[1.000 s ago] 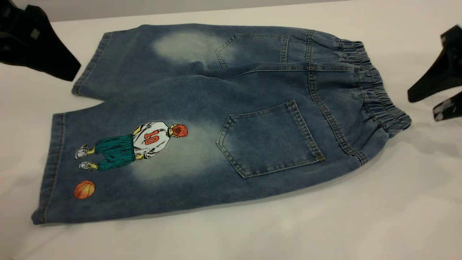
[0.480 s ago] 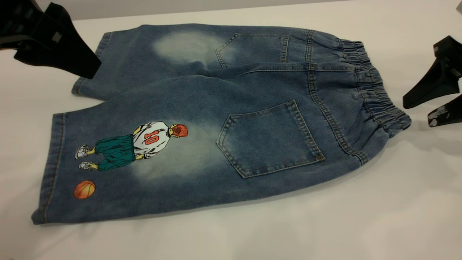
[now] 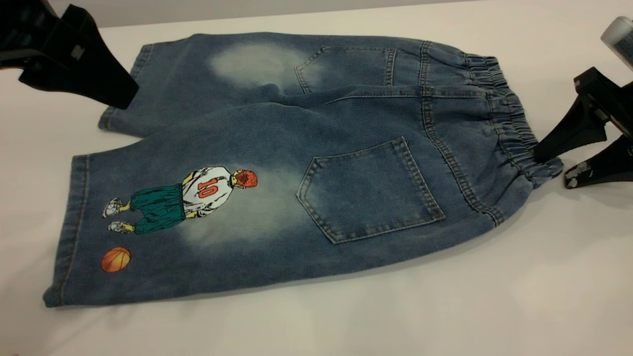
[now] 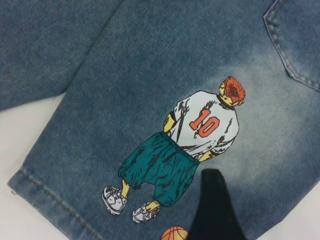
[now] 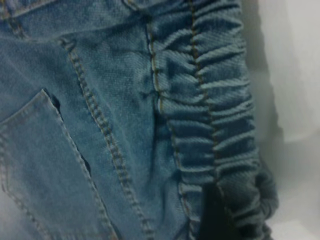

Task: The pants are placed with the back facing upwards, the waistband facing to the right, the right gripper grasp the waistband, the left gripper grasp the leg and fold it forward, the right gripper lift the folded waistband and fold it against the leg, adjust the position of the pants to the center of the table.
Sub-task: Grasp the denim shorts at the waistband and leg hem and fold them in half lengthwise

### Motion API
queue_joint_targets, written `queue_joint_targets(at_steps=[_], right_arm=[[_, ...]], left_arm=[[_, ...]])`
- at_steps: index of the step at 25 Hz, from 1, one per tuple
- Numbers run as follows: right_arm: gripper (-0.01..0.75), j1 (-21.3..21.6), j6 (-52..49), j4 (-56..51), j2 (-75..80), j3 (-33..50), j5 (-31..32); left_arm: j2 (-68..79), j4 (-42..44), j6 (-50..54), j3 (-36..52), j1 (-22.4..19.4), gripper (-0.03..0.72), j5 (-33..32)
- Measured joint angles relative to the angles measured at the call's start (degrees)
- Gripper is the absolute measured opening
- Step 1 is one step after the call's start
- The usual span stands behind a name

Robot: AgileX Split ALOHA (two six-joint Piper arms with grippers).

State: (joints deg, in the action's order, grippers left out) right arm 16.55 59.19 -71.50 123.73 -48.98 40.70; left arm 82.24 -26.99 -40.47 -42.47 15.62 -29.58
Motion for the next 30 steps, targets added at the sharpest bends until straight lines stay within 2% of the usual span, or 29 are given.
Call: queue_joint_targets(at_steps=[7, 15, 30], right_arm=[[0.385, -0.05, 1.54, -1.34, 0.19, -0.05, 1.32], [0.344, -0.05, 2.76, -2.39, 0.19, -0.84, 3.77], [0.341, -0.05, 2.47, -2.14, 0.26, -1.14, 2.7]], left_arm=[[1.24, -0.06, 0.0, 0.0, 0.0, 0.452, -0.34], [3.7, 0.0, -1.02, 0.0, 0.0, 0.452, -0.4], [3.65, 0.0, -1.09, 0.0, 0.0, 0.452, -0.46]])
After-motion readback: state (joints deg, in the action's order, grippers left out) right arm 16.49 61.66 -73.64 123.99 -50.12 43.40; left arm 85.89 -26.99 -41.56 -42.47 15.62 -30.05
